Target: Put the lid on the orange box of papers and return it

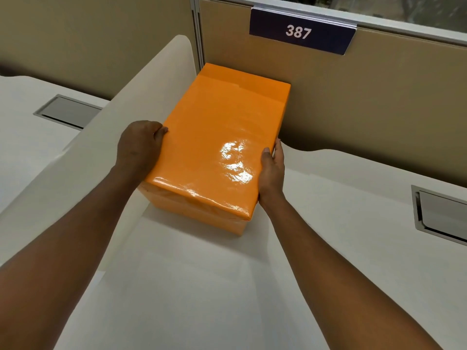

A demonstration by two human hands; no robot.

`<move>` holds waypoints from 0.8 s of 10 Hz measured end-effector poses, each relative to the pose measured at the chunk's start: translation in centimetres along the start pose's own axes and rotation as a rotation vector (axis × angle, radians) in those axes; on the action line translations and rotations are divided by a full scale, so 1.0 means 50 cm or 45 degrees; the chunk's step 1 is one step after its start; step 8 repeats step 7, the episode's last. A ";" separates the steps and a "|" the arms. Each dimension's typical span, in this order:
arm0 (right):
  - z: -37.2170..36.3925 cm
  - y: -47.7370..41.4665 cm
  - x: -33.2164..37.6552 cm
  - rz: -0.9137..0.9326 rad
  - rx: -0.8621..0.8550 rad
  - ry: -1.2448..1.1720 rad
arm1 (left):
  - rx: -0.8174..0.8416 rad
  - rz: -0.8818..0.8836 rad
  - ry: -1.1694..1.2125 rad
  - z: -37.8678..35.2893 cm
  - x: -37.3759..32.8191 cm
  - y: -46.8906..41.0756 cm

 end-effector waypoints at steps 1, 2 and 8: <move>0.001 0.002 0.003 0.022 -0.016 0.079 | -0.003 -0.009 -0.097 0.008 -0.011 0.007; 0.002 0.000 0.008 0.047 -0.039 0.237 | 0.076 0.087 -0.089 0.005 -0.032 0.015; 0.133 0.055 -0.001 -0.077 -0.302 0.456 | 0.011 -0.059 0.381 -0.019 -0.420 0.240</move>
Point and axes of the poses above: each hand's wrist, its own y-axis away from the middle knuckle, its own z-axis out of the back of the hand, x = y × z, the point moved 5 cm from there along -y, towards the middle knuckle, and after that the axes turned 11 degrees about -z, right-handed, at the moved point
